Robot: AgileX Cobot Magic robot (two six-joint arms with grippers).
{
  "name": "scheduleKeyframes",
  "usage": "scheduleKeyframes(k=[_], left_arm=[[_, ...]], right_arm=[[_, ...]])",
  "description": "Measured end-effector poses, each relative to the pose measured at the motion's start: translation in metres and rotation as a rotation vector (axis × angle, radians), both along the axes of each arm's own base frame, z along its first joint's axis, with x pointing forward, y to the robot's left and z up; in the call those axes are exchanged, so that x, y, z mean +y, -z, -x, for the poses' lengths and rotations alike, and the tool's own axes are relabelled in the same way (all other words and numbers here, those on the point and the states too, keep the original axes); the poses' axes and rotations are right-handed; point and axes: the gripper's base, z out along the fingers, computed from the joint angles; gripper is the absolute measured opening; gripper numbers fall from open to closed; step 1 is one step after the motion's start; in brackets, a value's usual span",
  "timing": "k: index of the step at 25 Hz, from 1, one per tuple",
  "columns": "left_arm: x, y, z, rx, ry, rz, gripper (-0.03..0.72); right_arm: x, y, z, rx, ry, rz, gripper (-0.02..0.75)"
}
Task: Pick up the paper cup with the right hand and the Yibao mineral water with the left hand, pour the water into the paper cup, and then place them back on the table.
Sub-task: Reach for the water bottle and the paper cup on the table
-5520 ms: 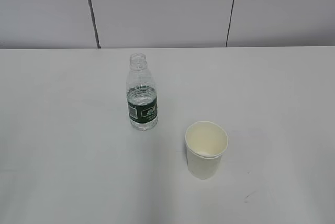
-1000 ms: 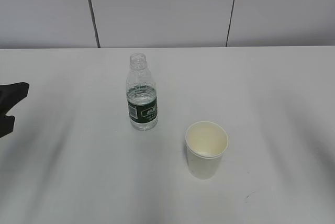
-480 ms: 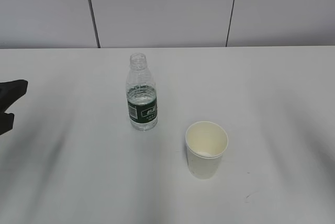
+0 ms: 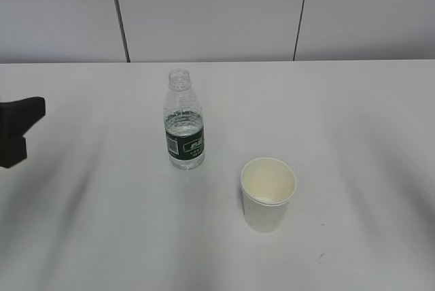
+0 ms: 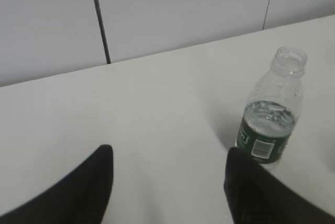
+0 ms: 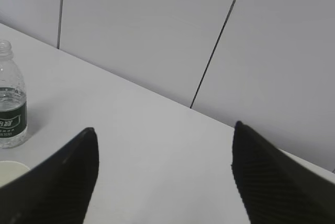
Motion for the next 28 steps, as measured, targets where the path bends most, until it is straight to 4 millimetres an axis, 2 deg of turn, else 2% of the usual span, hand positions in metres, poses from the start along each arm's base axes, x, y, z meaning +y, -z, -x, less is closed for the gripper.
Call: scheduleKeyframes(k=[5,17,25,28], left_arm=[[-0.005,0.030,0.000,-0.028,0.039,0.061,0.426],[-0.020,0.057,-0.031,-0.187,0.086,0.181,0.426],[-0.027,0.100,-0.040,-0.052,0.121,0.142,0.426],[-0.031,0.109,-0.039,-0.013,0.169,0.122,0.425]], right_arm=[[0.000,0.000,0.000,0.000,0.000,0.000,0.587],[0.000,0.000,0.000,0.000,0.002,0.000,0.587],[0.000,0.000,0.000,0.000,0.002,0.000,0.587],[0.000,0.000,0.000,0.002,0.002,0.000,0.587]])
